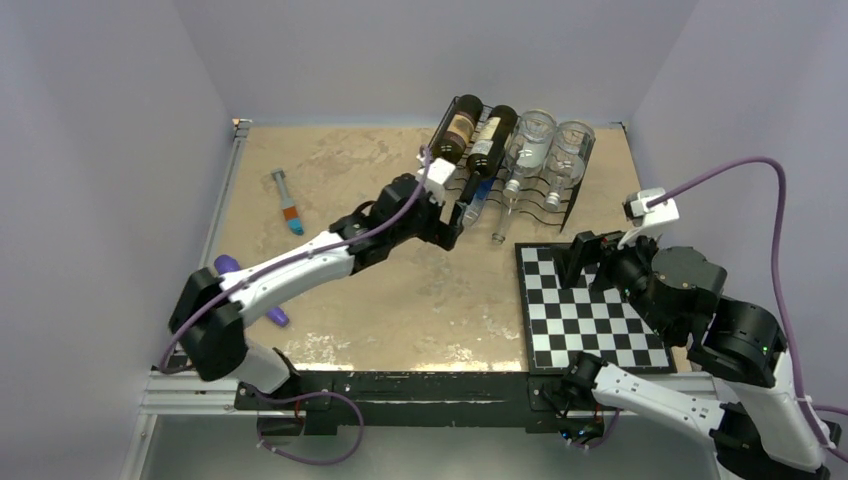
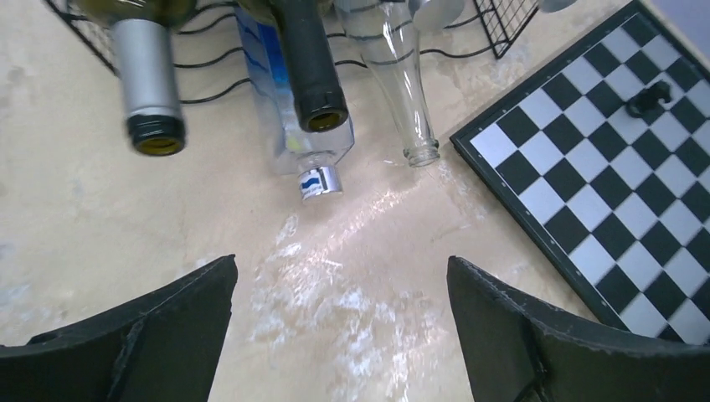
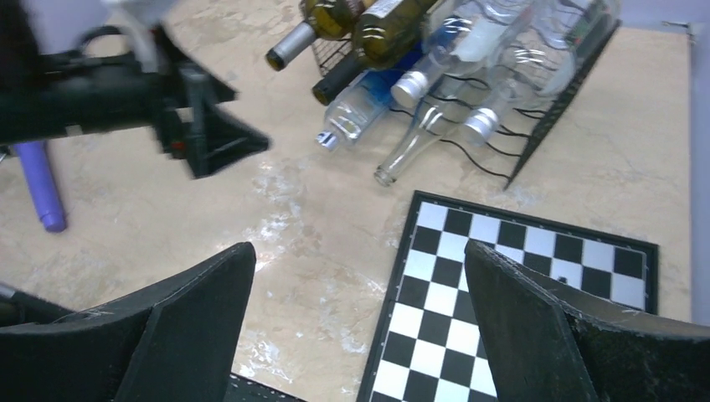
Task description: Put the wine bottle on the wine rack
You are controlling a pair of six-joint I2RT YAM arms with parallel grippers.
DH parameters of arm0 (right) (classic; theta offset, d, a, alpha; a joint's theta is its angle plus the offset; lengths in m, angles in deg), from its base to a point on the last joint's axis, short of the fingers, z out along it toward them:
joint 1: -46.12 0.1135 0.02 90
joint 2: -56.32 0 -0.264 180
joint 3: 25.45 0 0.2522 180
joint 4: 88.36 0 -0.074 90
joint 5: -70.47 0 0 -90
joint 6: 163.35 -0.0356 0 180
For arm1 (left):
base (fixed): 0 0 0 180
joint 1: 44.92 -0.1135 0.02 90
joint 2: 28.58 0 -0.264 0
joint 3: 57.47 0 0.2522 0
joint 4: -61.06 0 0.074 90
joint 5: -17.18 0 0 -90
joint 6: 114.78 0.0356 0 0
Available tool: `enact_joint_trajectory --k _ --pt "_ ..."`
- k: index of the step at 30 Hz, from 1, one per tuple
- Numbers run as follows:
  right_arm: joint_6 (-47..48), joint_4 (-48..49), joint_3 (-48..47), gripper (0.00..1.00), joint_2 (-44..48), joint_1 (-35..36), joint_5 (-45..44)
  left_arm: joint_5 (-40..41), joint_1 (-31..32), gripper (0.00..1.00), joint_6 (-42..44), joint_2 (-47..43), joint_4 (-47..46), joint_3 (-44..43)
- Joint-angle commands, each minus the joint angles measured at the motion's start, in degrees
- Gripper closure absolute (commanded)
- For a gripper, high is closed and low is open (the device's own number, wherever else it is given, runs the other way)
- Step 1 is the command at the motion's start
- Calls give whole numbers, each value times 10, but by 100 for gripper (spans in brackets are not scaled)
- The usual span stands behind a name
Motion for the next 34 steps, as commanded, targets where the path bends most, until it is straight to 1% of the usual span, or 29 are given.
enact_joint_trajectory --k 1,5,9,12,16,20,25,29,32,34 --pt "-75 -107 -72 2 -34 -1 -98 20 -7 1 13 -137 93 21" --pt "-107 -176 -99 2 -48 -5 -160 48 -9 1 38 -235 200 5" --pt "-141 -221 -139 2 -48 -9 -175 51 -10 1 36 -287 351 -58" --pt "-172 -247 -166 2 -42 -10 -182 53 -10 1 33 -341 406 -69" --pt "-184 -259 -185 2 -29 -10 -183 60 -10 1 32 -424 444 -81" --pt "-182 -273 -209 2 -22 -10 -199 37 -9 1 61 -494 470 -102" --pt "-163 -258 -234 2 -12 -10 -199 61 -9 1 73 -508 516 -157" --pt "-159 -246 -233 2 -10 -10 -191 72 -9 1 77 -508 519 -164" --pt "-160 -240 -227 2 -9 -10 -184 63 -9 1 82 -508 512 -163" --pt "-156 -234 -224 2 -9 -10 -181 82 -9 1 76 -509 508 -165"
